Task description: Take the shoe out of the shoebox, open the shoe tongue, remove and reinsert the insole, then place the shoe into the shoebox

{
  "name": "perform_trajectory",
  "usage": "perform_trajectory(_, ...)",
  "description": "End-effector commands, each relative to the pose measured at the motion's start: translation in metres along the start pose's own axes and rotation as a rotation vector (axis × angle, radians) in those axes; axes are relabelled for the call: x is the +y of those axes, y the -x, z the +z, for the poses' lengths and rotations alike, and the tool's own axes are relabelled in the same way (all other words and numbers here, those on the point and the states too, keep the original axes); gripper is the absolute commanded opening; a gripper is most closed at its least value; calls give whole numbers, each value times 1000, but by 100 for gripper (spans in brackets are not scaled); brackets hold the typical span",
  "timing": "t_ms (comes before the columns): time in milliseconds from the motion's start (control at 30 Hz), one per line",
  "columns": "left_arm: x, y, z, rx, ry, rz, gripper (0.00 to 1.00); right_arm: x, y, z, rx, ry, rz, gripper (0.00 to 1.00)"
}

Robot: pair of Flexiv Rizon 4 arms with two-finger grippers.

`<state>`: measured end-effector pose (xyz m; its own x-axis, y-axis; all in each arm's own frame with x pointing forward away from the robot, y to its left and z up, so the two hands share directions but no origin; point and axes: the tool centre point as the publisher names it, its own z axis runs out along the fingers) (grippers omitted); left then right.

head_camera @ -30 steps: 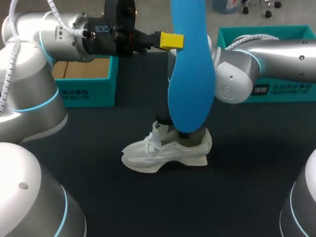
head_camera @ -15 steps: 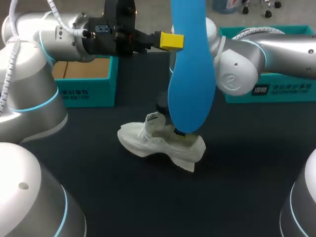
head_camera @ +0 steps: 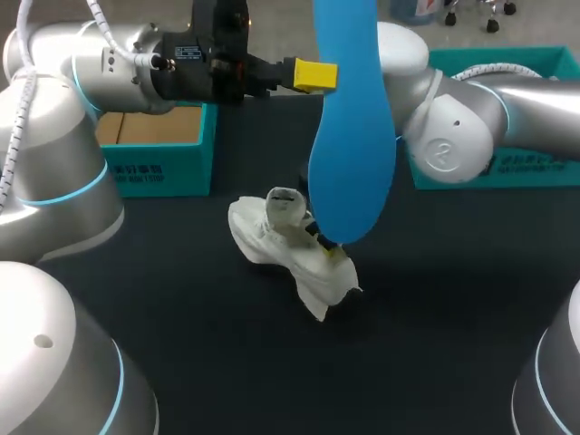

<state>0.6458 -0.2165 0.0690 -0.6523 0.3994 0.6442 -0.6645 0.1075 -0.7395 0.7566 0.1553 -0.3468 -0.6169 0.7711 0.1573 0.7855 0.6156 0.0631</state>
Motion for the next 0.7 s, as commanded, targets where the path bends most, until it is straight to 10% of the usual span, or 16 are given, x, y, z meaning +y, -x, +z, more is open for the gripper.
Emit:
perform_trajectory(33,0,0,0,0,0,0,0,-5,5,2,117,77,316,0)
perform_trajectory(700,0,0,0,0,0,0,0,-13,10,28,87,160,422,0)
